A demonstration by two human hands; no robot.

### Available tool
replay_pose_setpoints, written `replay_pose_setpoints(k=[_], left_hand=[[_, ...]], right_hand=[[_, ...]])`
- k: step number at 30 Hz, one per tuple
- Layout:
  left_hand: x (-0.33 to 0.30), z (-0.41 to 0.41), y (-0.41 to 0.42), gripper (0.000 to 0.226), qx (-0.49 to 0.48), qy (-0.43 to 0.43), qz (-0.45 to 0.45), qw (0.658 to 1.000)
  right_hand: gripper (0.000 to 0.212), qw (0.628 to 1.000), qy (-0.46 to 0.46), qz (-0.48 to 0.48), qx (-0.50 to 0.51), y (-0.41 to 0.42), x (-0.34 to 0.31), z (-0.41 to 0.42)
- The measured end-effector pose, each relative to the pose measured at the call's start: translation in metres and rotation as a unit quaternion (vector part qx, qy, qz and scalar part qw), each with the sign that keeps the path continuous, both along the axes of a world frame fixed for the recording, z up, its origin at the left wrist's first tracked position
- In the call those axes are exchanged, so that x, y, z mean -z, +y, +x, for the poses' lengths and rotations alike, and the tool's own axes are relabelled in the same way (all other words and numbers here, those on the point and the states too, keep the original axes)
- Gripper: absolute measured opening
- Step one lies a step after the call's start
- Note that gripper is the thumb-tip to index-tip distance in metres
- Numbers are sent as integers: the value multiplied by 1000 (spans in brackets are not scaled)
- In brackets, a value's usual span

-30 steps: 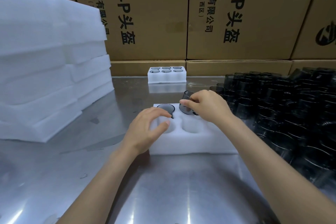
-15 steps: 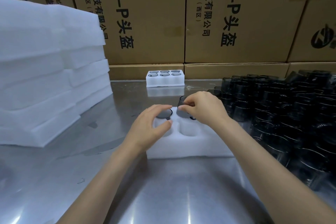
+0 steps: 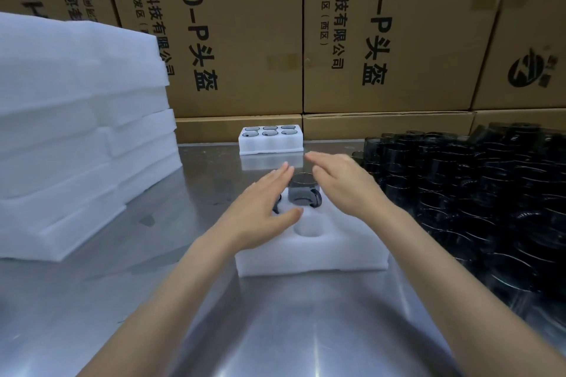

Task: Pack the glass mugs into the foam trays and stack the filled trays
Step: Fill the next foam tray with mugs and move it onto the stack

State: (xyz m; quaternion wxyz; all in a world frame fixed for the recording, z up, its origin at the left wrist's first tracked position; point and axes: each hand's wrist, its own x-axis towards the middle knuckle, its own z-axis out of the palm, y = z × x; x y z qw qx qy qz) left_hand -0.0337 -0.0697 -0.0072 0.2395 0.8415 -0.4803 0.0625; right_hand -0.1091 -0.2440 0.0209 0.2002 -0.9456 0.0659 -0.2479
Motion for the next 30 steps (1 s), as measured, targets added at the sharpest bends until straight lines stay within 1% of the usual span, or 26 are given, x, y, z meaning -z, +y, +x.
replay_pose_setpoints(k=[4, 8, 10, 13, 15, 17, 18, 20, 22, 23, 26, 28, 30], left_hand=[[2, -4, -5, 70, 1, -19, 66, 998], [4, -4, -2, 65, -12, -9, 92, 996], [4, -6, -2, 69, -16, -5, 111, 994], [4, -9, -3, 73, -23, 4, 111, 994], [5, -10, -2, 72, -35, 3, 106, 994], [8, -11, -1, 65, -42, -8, 102, 994], [9, -12, -1, 64, -44, -12, 101, 994], [10, -12, 0, 63, -47, -15, 96, 994], [11, -11, 0, 62, -47, -12, 85, 995], [12, -11, 0, 61, -46, -9, 75, 996], [13, -13, 2, 56, -55, 8, 26, 998], [13, -14, 4, 55, -69, 27, -20, 997], [14, -15, 3, 49, -70, 43, -55, 995]], right_hand=[[51, 994, 100, -16, -48, 1, 26, -10], [49, 982, 177, -42, -44, 5, 28, -10], [49, 975, 214, -43, -42, 7, 25, -10], [47, 972, 227, -36, -43, 9, 21, -12], [47, 973, 223, -29, -50, 8, 22, -12], [47, 975, 212, 11, -63, 5, 23, -9], [47, 977, 195, 53, -63, 1, 23, -6], [52, 982, 124, 139, -18, -9, 21, 4], [52, 985, 67, 140, 70, -22, 18, 15], [50, 983, 64, 126, 114, -28, 16, 20], [42, 966, 113, 87, 215, -35, 11, 35], [37, 952, 164, 55, 254, -36, 12, 43], [35, 941, 191, 55, 274, -40, 16, 46]])
